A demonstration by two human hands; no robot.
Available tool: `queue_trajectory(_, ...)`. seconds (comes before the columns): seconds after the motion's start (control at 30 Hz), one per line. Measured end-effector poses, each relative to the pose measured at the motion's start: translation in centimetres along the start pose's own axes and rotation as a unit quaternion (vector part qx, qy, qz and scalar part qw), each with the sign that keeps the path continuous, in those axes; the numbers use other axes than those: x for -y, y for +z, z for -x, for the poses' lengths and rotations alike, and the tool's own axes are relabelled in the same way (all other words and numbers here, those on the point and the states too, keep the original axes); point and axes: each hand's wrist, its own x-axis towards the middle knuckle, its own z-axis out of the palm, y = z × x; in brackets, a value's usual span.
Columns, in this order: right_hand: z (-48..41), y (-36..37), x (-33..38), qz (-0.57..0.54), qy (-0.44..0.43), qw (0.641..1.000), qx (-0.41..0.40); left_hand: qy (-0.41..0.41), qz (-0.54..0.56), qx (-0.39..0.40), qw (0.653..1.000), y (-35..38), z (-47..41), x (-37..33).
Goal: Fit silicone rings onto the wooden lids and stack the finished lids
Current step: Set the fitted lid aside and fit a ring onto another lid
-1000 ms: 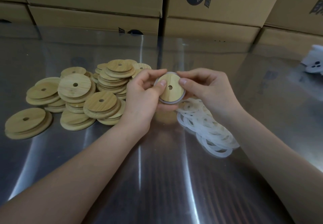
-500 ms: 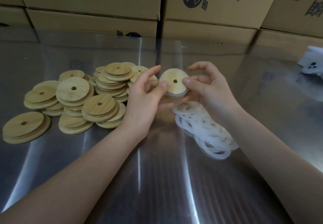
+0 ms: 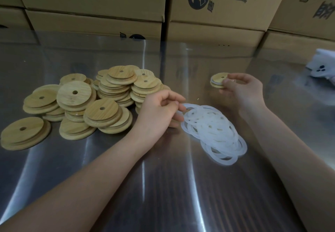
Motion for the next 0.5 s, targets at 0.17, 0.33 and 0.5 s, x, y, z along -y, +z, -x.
queue_trajectory(0.17,-1.0,-0.6,-1.0,0.125,0.002,0.992,-0.018,0.007,-0.046,0.018,0.999,0.1,0.0,0.1)
queue_trajectory(0.33,-1.5,-1.4,-1.1,0.283,-0.061,0.957,-0.028,0.009,-0.065,0.022,0.998,0.1,0.0,0.2)
queue_trajectory(0.5,-2.0,-2.1,-1.2,0.385,-0.085,0.919,-0.006,0.012,-0.076,0.025,0.997,0.1,0.0,0.2)
